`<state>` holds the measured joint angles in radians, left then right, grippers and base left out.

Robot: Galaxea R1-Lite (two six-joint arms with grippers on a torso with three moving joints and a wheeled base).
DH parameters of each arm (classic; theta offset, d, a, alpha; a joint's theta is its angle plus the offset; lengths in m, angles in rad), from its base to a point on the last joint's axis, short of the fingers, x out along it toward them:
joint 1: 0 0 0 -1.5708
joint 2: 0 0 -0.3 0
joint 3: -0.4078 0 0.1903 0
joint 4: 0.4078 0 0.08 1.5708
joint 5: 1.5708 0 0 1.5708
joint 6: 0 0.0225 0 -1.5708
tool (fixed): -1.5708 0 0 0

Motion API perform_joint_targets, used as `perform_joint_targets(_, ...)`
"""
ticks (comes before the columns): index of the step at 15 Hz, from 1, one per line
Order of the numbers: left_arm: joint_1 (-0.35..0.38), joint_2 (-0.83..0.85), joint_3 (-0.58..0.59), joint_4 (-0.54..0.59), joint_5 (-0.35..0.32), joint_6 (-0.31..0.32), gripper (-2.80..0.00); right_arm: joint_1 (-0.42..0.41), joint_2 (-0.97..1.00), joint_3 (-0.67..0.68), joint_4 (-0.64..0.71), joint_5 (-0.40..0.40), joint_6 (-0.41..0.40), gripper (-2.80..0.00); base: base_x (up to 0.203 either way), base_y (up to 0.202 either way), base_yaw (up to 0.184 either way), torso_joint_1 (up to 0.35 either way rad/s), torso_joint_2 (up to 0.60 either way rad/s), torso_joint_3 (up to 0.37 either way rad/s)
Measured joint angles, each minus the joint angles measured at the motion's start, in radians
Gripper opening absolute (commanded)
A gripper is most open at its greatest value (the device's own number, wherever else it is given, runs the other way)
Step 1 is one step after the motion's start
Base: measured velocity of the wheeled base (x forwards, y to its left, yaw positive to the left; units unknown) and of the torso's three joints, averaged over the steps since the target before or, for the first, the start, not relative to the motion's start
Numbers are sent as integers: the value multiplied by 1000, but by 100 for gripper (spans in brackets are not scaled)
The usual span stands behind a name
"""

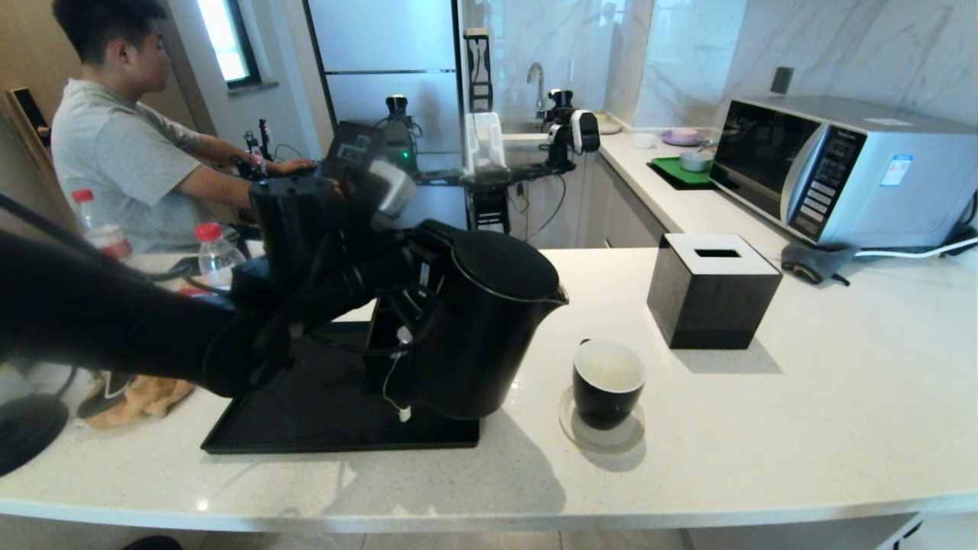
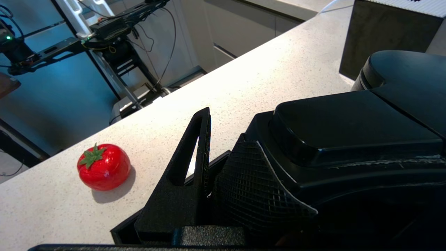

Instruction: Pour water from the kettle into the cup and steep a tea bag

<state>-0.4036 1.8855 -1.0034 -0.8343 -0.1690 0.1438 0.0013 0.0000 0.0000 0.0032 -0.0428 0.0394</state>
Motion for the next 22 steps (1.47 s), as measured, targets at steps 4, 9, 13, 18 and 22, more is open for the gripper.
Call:
perform_joint_targets(4,1,-23,0,13,42,1,-280,0,0,0,0,0,0,-280,0,0,0,0,0,0)
perform_joint_targets(9,0,-53,0,76,46,34,-280,0,0,0,0,0,0,-280,0,0,0,0,0,0)
perform_joint_targets(13,-11,-64,-15,121,47,65,-280,0,0,0,0,0,0,-280,0,0,0,0,0,0)
perform_joint_targets(18,-42,-65,-65,193,63,88,-280,0,0,0,0,0,0,-280,0,0,0,0,0,0)
perform_joint_targets(22,-71,-64,-82,216,92,102,-280,0,0,0,0,0,0,-280,0,0,0,0,0,0)
